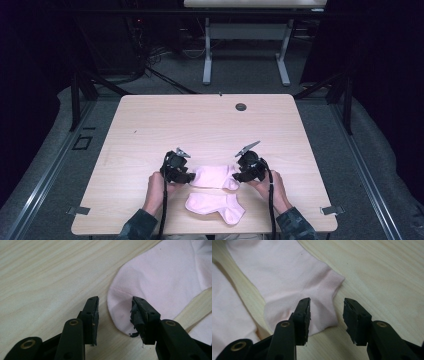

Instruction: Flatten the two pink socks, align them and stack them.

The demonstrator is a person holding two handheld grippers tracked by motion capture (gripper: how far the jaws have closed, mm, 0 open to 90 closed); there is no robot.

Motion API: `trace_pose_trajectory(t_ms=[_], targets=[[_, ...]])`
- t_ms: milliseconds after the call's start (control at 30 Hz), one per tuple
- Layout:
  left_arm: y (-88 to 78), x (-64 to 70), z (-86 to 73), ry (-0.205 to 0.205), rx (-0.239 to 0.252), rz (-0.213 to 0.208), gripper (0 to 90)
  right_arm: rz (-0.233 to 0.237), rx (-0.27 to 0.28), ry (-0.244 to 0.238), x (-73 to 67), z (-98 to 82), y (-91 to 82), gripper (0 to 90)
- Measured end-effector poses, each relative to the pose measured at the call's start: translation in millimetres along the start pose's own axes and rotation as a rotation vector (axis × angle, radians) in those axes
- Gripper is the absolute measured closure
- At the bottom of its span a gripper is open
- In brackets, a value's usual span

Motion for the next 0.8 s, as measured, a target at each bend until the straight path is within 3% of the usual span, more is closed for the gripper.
trace_pose_trajectory(t_ms=[133,467,800], targets=[[1.8,1.7,-0.7,0.026,-0.019,0.024,63.8,-0.008,-0.025,-0.011,-0.7,-0.7,3.9,60.3],[2.4,6.8,-1.2,0.057,-0.025,0.026,75.4,-0.017,-0.048,-0.03,-1.3,-2.3,7.6,69.8],[2.8,8.8,-1.8,0.063,-0.014,0.017,86.5,-0.007,-0.034,-0.022,0.0,-2.9,7.7,77.3]])
Point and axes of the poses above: each handheld gripper's, and its own axes: y roughly forward along the jaws, z roughly out of its top, x roughly to its right, the point moved 7 cm from there along y, roughly forward along the jaws
